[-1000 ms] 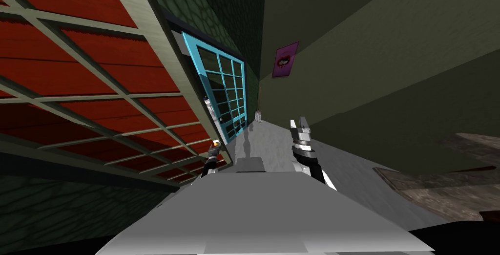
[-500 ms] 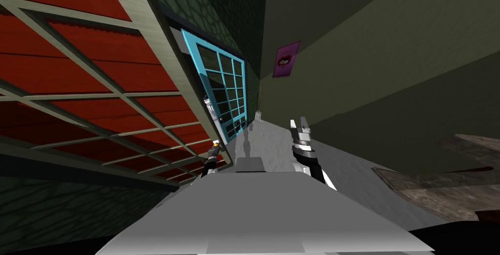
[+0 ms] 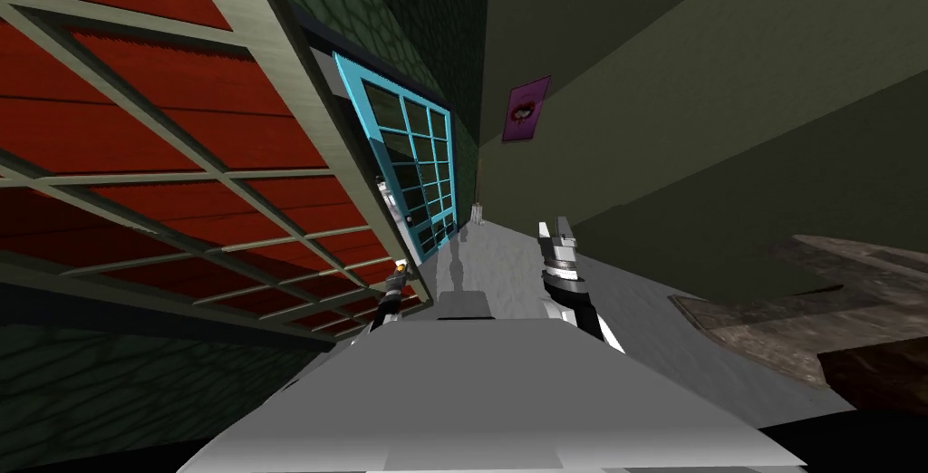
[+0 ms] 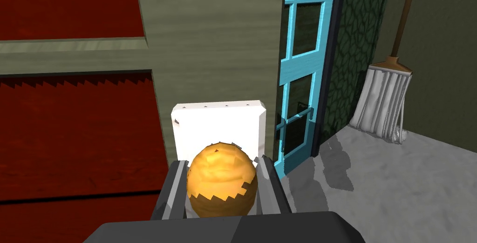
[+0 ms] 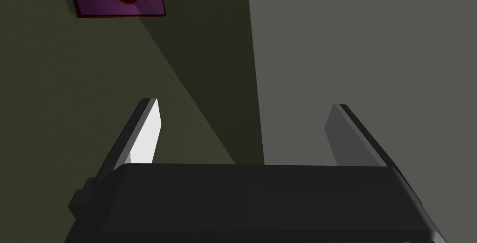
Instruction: Pull the door open
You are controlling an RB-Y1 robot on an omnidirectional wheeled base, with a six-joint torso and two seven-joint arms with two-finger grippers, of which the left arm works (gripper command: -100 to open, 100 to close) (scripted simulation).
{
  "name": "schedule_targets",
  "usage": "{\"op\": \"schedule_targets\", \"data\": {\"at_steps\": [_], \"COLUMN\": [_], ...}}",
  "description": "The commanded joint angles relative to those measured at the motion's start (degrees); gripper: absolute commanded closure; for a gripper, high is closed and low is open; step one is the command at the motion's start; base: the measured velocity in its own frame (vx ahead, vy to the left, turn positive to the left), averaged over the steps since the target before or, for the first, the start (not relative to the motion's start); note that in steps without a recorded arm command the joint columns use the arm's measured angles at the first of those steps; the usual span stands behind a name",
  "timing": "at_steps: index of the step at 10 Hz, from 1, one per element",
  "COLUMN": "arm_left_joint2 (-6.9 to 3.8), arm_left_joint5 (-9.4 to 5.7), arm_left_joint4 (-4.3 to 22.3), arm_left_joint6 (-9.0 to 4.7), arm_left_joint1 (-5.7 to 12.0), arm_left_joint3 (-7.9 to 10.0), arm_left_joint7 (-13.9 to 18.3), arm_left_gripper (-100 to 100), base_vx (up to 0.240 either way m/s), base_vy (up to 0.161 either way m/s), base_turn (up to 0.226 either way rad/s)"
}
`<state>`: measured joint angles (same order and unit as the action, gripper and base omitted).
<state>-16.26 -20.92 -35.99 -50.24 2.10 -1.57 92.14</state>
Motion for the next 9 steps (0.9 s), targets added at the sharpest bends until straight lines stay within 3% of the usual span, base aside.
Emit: {"op": "schedule_targets", "data": {"at_steps": [1,5,7,9], "arm_left_joint2": [-0.59,-2.55,-2.68,-3.66], "arm_left_joint5": [0.78,2.54,2.63,3.62], "arm_left_joint4": [0.2,-0.4,-0.2,-0.3], "arm_left_joint6": [-0.59,-1.67,-1.65,-2.84], "arm_left_joint1": [-0.62,-1.83,-1.88,-2.85], "arm_left_joint3": [-1.37,-4.29,-4.43,-5.88], "arm_left_joint7": [1.7,5.4,5.6,7.3], "arm_left_gripper": [100,100,100,100], "base_vx": [-0.22,-0.215,-0.15,-0.169], "base_vy": [0.024,0.026,0.035,0.02], "base_turn": [-0.095,-0.09,-0.051,-0.078]}}
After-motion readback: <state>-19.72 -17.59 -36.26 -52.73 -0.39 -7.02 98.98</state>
